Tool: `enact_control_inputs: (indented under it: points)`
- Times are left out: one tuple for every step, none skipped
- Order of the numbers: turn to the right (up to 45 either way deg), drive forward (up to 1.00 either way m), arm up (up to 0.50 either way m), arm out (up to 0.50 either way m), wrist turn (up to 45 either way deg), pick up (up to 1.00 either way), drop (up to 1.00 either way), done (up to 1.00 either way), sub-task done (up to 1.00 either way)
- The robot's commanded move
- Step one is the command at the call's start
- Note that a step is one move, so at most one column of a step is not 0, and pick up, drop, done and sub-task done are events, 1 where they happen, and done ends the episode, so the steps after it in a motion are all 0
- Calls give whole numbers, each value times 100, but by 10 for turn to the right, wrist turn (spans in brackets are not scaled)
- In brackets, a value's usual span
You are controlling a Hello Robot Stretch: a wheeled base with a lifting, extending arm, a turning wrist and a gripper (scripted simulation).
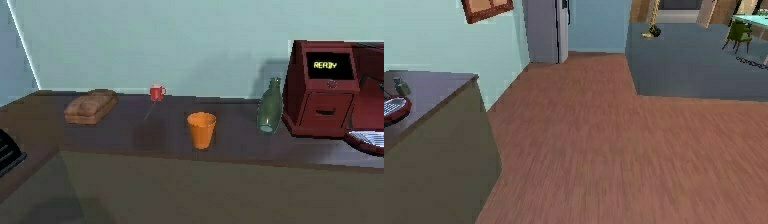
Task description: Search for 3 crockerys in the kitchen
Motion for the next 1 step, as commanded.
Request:
enact_control_inputs:
  points:
    - [0,0,0,0,0,0,0,100,0]
